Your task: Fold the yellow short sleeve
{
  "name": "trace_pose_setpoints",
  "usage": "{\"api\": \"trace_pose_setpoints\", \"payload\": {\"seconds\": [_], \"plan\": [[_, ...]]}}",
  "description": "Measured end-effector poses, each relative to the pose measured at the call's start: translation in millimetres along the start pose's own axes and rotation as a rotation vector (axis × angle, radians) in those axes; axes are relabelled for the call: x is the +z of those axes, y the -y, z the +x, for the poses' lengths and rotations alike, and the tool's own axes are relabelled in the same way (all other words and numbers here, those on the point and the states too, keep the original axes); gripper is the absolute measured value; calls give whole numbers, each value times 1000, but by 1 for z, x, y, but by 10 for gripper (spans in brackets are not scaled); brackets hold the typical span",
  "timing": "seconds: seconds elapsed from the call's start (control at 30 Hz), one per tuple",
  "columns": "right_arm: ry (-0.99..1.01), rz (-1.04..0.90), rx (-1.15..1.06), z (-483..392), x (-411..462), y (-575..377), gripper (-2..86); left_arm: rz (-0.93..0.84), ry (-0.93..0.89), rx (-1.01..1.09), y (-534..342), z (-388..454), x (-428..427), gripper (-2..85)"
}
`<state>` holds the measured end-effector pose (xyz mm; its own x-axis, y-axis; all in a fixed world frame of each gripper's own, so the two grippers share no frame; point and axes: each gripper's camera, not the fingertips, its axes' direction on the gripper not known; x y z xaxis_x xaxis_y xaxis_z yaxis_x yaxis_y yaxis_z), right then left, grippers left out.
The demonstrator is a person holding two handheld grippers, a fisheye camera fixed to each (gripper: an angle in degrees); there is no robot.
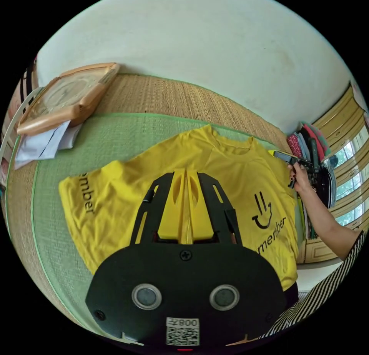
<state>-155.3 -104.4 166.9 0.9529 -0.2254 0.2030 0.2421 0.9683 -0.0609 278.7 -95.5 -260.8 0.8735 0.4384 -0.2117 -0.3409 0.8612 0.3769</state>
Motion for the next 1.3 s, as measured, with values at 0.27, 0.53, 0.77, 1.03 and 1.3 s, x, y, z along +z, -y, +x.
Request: {"api": "trace_pose_setpoints", "payload": {"seconds": [0.27, 0.53, 0.77, 1.03, 1.3], "plan": [[5, -6, 21, 5, 34, 11, 0, -53, 31, 33, 34, -18, 59, 3], [-109, 31, 166, 59, -27, -144, 1, 25, 75, 21, 19, -53, 61, 4], [-67, 5, 290, 124, -13, -196, 2, -50, 203, -64, 46, -94, 100, 3], [2, -2, 283, 118, -43, -262, 4, -13, -11, -18, 16, -109, 82, 9], [195, -98, 459, 87, -98, -494, 30, -208, -251, -357, -145, -156, 73, 57]]}}
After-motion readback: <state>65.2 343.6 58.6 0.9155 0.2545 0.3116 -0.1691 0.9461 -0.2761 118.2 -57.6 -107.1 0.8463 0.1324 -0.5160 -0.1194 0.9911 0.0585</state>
